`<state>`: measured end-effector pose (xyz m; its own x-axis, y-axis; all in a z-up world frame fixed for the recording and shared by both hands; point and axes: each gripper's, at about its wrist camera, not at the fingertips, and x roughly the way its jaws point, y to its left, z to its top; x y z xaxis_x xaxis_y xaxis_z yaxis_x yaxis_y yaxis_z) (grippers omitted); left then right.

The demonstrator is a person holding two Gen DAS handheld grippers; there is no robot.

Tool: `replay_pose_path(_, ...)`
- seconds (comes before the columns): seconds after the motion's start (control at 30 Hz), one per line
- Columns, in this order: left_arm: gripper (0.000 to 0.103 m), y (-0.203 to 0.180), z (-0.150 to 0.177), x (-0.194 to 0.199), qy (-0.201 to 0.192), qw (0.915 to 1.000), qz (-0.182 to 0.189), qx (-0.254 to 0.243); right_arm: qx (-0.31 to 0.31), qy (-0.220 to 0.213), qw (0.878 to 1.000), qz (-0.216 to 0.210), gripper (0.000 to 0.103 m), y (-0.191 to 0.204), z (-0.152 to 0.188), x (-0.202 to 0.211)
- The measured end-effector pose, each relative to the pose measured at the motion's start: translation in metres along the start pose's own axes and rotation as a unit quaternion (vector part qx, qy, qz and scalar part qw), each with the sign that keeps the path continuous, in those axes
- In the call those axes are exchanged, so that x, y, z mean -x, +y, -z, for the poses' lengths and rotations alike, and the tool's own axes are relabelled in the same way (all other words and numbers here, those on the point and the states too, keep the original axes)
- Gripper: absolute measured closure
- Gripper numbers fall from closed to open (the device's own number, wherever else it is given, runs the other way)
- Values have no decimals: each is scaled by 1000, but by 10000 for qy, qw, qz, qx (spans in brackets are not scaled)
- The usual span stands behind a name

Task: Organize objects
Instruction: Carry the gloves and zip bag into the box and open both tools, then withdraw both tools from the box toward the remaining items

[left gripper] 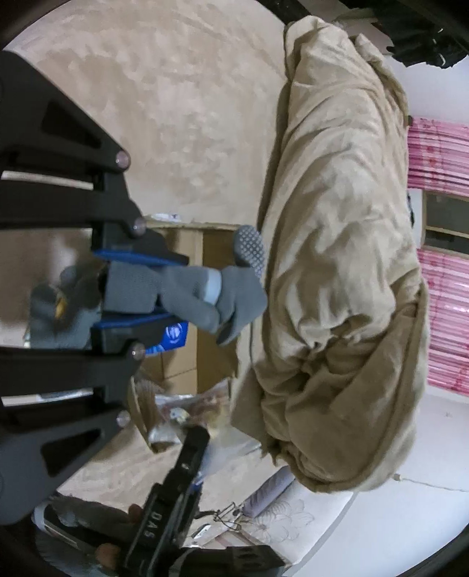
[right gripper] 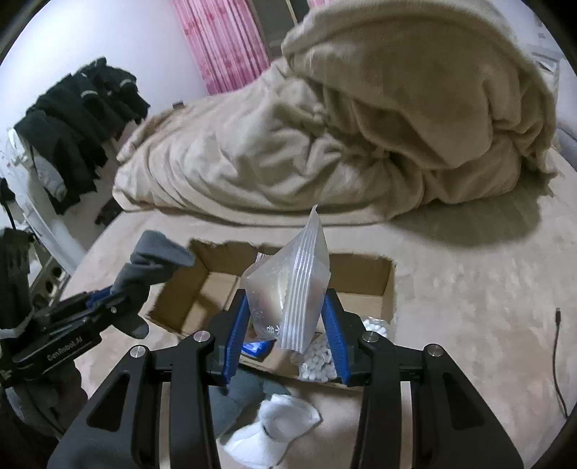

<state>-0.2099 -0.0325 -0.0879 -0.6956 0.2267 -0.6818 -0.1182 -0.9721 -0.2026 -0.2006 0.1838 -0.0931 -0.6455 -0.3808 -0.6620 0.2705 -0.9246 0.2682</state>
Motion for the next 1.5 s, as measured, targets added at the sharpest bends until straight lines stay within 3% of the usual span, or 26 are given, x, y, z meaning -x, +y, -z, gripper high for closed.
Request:
replay_pose_path(0.17,79,6,5,-36,364,9993,-52,5,0,269,9996,100,60,-3,4,-34)
replay_pose_path(0.37,70,9,8,-52,542,9983,-185,73,26,425,9988,247,58,-9,7,-58)
replay_pose_path(0.47,67,8,6,-50,627,9979,-143,67,106,329,9989,305,41,-6,7,-55)
replay_pose_path(0.53,65,7,6,-41,581,9981,-184,46,120,228,9992,315,33,-5,6,-48)
replay_pose_path(0.7,59,1,6,-11,446,9988,-197,7,83,99,9993,342,33,-1,6,-22)
replay_pose_path(0.93,27,-12,11,43,91,9999,-105,-26,159,-134,9993,325,33,12,10,27)
replay_pose_path(1.17,19,-26,27,86,-78,9999,-137,-51,74,-334,9989,315,32,17,28,78)
replay_pose_path(1.23,8,-31,34,96,-141,9998,-126,-81,62,-393,9988,292,28,18,35,91)
replay_pose_path(1.33,7,-35,44,108,-199,9997,-144,-43,47,-431,9988,238,18,20,46,104)
replay_pose_path(1.5,7,-36,61,116,-171,9997,-142,48,151,-365,9990,223,18,29,64,116)
